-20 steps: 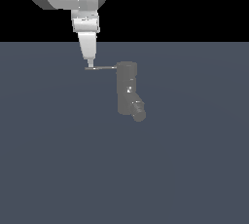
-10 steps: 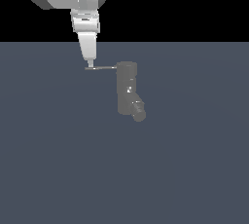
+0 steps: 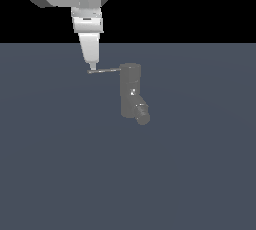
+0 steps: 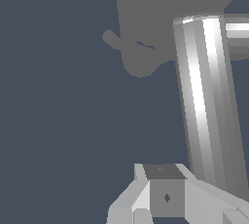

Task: Turn on the faucet by rotating a designated handle.

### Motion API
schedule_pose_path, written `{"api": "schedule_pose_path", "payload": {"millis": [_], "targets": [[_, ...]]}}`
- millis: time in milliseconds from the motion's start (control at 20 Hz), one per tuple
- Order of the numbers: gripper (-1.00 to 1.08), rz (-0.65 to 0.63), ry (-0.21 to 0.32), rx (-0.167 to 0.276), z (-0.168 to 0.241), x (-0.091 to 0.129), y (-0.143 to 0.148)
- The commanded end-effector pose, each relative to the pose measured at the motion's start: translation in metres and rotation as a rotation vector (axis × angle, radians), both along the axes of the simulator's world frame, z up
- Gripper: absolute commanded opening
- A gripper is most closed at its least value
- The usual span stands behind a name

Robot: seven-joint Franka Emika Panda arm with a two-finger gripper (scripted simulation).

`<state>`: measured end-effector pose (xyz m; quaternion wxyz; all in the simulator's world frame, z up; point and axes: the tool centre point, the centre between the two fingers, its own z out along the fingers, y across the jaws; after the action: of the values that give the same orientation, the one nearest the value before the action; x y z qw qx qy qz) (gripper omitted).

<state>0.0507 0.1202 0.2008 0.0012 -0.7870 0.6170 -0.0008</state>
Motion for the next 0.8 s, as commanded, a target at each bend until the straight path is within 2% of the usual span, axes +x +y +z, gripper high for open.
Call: {"api": "schedule_pose_path", "payload": {"millis": [0, 750], "targets": [[-1.00, -0.002, 0.003, -0.002, 0.000, -0.008, -0.004], [-1.00, -0.003, 0.003, -0.002, 0.000, -0.050, -0.016]]}}
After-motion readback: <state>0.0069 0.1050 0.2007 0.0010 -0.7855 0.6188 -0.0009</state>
